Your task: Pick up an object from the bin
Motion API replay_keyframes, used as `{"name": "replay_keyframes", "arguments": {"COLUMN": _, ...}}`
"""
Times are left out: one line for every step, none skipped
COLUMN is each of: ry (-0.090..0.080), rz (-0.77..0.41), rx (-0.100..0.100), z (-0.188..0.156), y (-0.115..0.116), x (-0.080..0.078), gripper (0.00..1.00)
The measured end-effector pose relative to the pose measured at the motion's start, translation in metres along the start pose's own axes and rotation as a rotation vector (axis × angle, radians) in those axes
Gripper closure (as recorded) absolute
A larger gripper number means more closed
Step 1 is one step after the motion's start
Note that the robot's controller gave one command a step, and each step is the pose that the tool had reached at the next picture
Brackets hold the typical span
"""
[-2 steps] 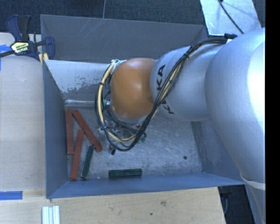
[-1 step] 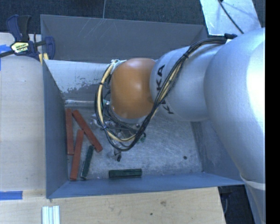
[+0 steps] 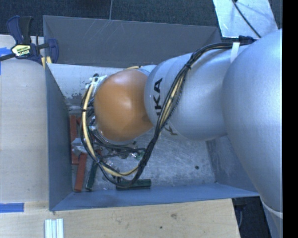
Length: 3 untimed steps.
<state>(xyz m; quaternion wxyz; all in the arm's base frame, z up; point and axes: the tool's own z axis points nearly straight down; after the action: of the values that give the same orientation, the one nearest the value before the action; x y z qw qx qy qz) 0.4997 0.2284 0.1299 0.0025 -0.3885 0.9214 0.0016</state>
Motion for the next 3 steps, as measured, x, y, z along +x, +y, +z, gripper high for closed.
{"name": "replay_keyframes", "arguments": {"ry": -0.001, "rz": -0.331, "rx": 0.002, "z": 0.059, "y": -0.033, "x": -0.030, "gripper": 0.00}}
{"name": "replay_keyframes", "arguments": {"ry": 0.001, "rz": -0.387, "rx": 0.002, "z": 0.059, "y": -0.057, "x": -0.033, "gripper": 0.00}}
{"name": "replay_keyframes", "arguments": {"ry": -0.002, "rz": -0.385, "rx": 0.003, "z": 0.057, "y": -0.056, "x": -0.035, "gripper": 1.00}}
